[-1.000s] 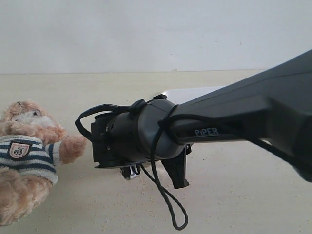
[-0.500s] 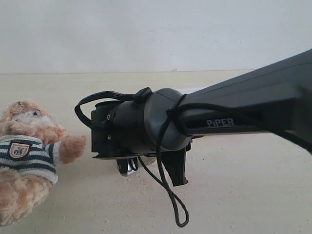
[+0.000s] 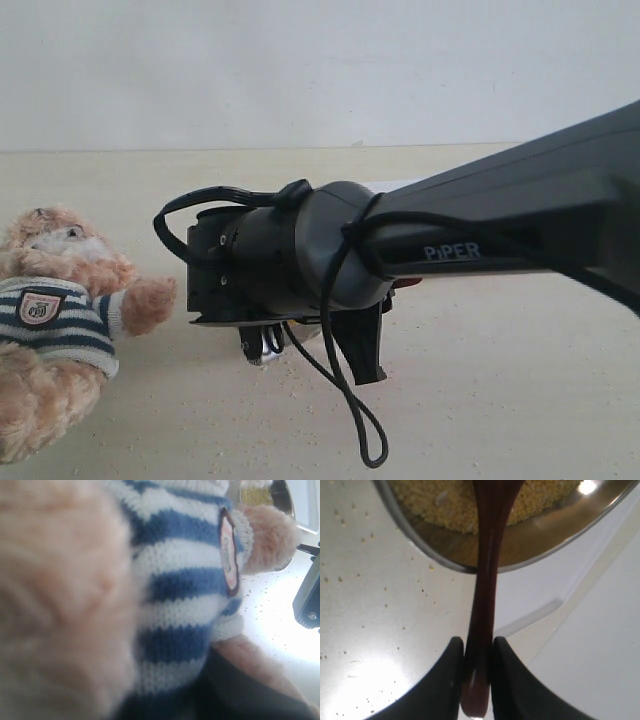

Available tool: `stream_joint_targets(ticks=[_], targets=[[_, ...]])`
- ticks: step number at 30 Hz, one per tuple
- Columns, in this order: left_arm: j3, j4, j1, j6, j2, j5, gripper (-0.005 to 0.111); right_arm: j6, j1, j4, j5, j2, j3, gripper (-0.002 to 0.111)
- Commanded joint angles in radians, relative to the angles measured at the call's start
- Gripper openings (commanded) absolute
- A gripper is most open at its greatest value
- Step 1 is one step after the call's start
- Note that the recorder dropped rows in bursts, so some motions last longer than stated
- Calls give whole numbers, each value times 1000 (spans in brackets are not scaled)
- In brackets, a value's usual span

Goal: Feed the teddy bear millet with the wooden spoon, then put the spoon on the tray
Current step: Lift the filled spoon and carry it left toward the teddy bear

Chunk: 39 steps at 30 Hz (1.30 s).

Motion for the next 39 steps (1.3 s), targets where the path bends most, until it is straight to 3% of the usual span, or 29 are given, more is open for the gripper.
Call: stream_joint_targets(ticks=[1,7,15,39], targets=[[3,-21,1,0,-10,8,8,-2,-1,11,4,-15,-3,0],[3,-21,1,0,-10,8,8,1,-10,49,4,-15,-40,0],[3,-21,1,0,-10,8,8,11,-88,253,4,-15,-176,0],[3,-21,1,0,-10,8,8,-8,-134,405,4,-38,-181,0]])
